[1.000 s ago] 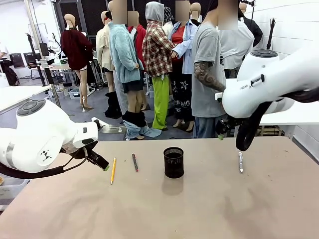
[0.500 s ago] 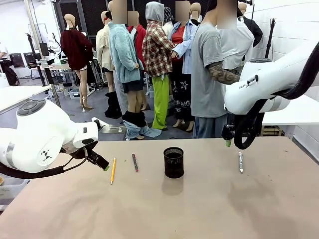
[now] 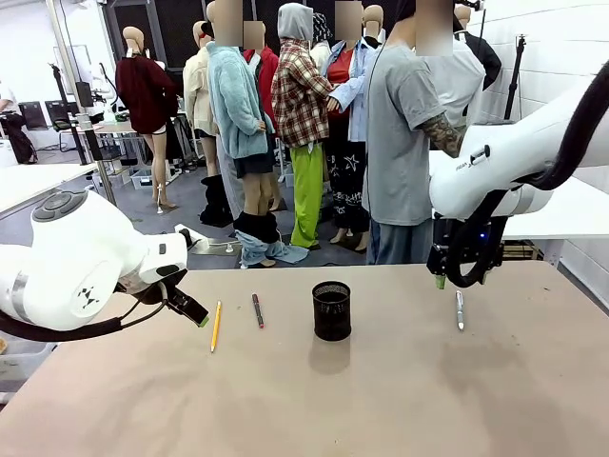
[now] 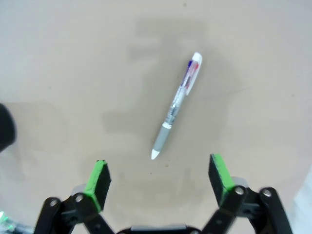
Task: Place the pens into the pen holder.
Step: Pick up a writing instrument from the table and place it into the Pen holder.
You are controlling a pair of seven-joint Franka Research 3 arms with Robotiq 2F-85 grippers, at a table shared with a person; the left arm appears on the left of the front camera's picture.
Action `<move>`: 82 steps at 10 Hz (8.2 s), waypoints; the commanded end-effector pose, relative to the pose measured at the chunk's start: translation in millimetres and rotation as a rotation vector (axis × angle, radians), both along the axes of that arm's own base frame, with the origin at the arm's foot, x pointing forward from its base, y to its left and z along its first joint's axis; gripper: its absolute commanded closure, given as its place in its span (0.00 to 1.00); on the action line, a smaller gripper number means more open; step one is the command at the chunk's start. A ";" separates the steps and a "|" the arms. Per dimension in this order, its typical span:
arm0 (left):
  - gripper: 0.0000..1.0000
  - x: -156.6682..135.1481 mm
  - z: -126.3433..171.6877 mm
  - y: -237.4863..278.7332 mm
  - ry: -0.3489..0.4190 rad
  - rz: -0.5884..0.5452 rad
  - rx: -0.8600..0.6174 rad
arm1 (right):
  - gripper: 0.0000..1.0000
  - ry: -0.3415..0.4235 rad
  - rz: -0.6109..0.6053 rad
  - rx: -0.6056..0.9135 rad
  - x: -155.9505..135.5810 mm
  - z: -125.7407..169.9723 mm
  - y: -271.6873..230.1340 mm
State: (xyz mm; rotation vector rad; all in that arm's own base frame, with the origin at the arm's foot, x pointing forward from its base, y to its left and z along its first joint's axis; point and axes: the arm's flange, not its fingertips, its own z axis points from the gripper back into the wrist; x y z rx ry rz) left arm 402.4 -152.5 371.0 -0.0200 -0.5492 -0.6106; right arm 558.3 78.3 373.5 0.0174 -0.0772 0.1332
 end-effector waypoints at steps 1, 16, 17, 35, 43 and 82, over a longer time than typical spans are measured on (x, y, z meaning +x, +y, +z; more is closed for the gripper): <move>0.00 0.3 0.6 1.6 -0.001 0.003 -0.002 | 0.00 0.067 -0.081 0.021 21.9 -5.3 -3.2; 0.00 0.3 0.6 1.6 -0.001 0.003 -0.002 | 0.74 0.166 -0.187 0.014 57.4 -76.5 -6.2; 0.00 0.3 0.6 1.6 -0.001 0.003 -0.002 | 0.94 0.173 -0.184 0.015 57.2 -75.7 -6.4; 0.00 0.3 0.6 1.6 -0.001 0.003 -0.002 | 1.00 -0.430 1.160 0.700 -30.0 44.6 77.1; 0.00 0.3 0.6 1.6 -0.001 0.003 -0.002 | 1.00 -0.576 1.261 0.889 -15.9 45.2 126.9; 0.00 0.2 0.1 -0.5 -0.001 -0.001 0.001 | 0.39 -0.057 -0.023 0.103 -33.2 56.7 -49.9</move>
